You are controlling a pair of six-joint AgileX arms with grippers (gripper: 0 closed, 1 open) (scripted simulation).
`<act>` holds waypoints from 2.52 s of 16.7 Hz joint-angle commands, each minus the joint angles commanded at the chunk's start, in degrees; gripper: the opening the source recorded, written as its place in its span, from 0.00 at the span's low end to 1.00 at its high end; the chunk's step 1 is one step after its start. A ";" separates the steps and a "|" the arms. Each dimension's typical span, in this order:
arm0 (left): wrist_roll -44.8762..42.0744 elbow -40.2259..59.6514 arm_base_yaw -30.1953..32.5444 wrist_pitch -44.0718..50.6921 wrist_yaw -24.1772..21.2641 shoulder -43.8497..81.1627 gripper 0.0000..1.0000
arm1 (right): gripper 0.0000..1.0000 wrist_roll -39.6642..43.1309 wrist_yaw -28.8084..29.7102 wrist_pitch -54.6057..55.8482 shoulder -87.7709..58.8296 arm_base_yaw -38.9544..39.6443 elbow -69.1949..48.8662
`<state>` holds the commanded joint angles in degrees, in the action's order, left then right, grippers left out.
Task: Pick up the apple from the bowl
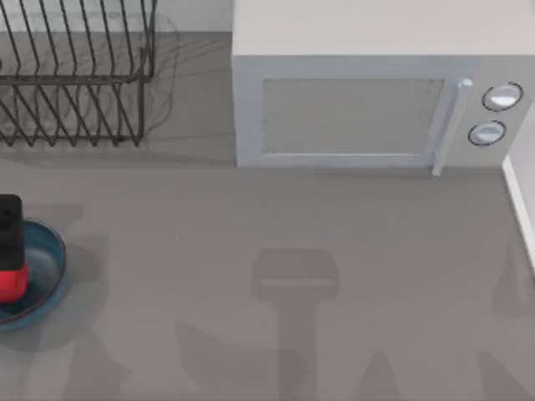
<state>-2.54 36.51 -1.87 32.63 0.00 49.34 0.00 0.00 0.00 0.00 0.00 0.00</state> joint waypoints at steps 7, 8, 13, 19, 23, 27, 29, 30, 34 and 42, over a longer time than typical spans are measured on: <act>-1.66 23.90 -1.22 21.37 0.00 36.13 1.00 | 1.00 0.00 0.00 0.00 0.00 0.00 0.00; -1.83 26.32 -1.35 23.52 0.00 39.64 1.00 | 1.00 0.00 0.00 0.00 0.00 0.00 0.00; -2.26 32.44 -1.66 28.99 0.00 47.99 1.00 | 1.00 0.00 0.00 0.00 0.00 0.00 0.00; -2.24 31.64 -1.39 27.97 -0.01 48.27 1.00 | 1.00 0.00 0.00 0.00 0.00 0.00 0.00; -2.37 26.86 -1.55 19.15 -0.02 52.13 1.00 | 1.00 0.00 0.00 0.00 0.00 0.00 0.00; -2.53 20.90 -1.75 7.62 -0.04 56.97 1.00 | 1.00 0.00 0.00 0.00 0.00 0.00 0.00; -2.58 19.11 -1.82 4.95 -0.04 58.52 1.00 | 1.00 0.00 0.00 0.00 0.00 0.00 0.00; -2.59 18.80 -1.83 4.53 -0.04 58.80 1.00 | 1.00 0.00 0.00 0.00 0.00 0.00 0.00; -2.59 18.80 -1.83 4.53 -0.04 58.80 0.92 | 1.00 0.00 0.00 0.00 0.00 0.00 0.00; -2.59 18.80 -1.83 4.53 -0.04 58.80 0.32 | 1.00 0.00 0.00 0.00 0.00 0.00 0.00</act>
<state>-5.13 55.31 -3.70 37.16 -0.05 108.14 0.00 0.00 0.00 0.00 0.00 0.00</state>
